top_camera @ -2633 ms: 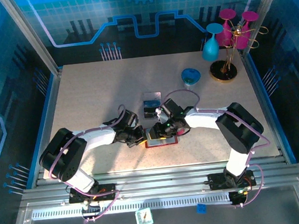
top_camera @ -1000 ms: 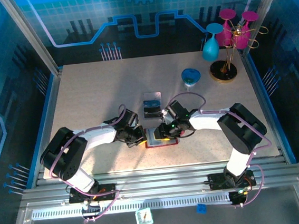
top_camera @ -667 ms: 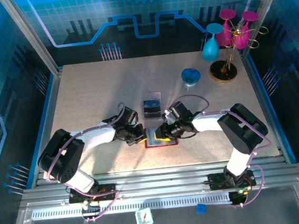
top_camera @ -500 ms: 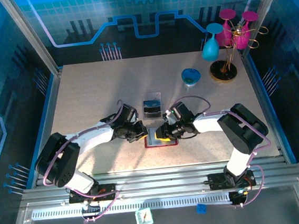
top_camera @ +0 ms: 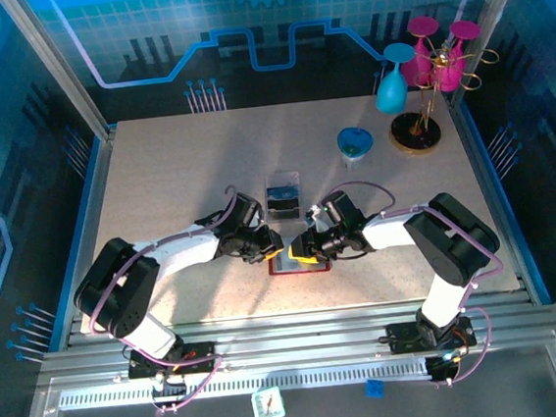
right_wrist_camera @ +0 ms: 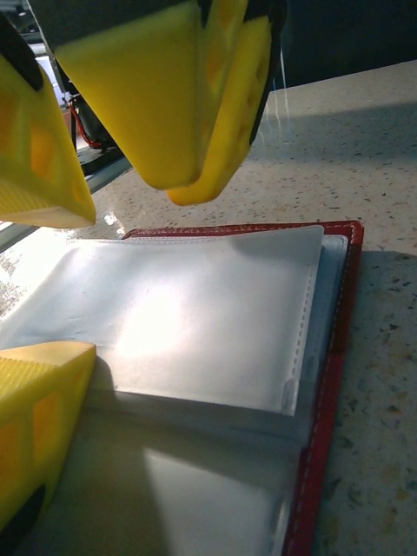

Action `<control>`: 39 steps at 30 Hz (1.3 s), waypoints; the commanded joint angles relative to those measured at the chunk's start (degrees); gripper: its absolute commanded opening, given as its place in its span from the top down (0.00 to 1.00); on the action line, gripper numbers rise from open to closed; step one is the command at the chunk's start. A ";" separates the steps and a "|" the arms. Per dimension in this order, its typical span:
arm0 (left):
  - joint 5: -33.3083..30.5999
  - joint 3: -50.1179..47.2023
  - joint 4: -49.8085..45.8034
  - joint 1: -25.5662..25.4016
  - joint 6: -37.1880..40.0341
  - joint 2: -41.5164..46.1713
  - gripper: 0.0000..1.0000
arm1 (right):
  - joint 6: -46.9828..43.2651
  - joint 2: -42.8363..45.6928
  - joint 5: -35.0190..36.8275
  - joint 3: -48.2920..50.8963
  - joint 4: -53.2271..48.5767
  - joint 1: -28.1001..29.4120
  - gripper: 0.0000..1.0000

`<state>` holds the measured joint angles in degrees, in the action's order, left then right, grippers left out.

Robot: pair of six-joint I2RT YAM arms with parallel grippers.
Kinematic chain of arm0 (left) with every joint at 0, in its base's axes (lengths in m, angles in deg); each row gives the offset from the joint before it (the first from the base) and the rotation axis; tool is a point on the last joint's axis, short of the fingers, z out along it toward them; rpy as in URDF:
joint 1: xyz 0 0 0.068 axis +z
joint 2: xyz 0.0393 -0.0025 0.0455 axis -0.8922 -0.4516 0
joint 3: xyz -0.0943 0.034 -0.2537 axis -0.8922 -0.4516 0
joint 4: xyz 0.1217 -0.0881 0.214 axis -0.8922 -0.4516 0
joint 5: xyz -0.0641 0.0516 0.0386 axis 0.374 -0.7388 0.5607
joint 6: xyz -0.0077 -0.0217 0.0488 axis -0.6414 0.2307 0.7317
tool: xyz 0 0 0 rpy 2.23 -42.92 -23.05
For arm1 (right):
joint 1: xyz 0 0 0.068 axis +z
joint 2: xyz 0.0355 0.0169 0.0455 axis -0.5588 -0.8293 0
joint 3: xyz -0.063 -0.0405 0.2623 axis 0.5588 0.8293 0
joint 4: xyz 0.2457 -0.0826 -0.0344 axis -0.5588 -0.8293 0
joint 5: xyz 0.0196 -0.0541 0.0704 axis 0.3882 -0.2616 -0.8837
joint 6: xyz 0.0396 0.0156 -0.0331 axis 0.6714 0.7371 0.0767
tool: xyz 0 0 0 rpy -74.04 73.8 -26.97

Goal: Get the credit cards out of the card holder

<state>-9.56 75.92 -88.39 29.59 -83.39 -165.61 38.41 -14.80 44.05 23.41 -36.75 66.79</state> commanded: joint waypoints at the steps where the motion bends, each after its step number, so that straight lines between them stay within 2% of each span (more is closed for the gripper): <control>1: 0.99 0.44 1.15 -0.49 -1.07 -1.03 0.76 | 0.68 -0.67 -0.82 1.12 0.35 -0.79 0.61; 13: 3.25 -0.40 5.22 -0.61 -2.65 -3.79 0.74 | 1.35 -0.10 -1.14 1.04 0.45 -0.74 0.61; 24: 3.89 -0.32 5.81 -0.55 -2.77 -3.04 0.78 | 1.20 5.03 -0.42 0.30 -2.32 -0.69 0.60; 32: 3.62 0.33 4.70 -0.56 -2.52 -1.32 0.78 | -1.66 11.16 2.10 -1.89 -10.24 -1.16 0.60; 39: 3.79 2.45 3.16 -1.06 -1.95 -0.50 0.76 | -5.50 16.28 4.39 -2.56 -17.70 -4.10 0.59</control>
<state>-7.02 76.36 -83.74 29.22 -85.95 -167.60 35.62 -0.70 47.13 21.93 -49.07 64.43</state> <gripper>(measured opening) 0.239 0.408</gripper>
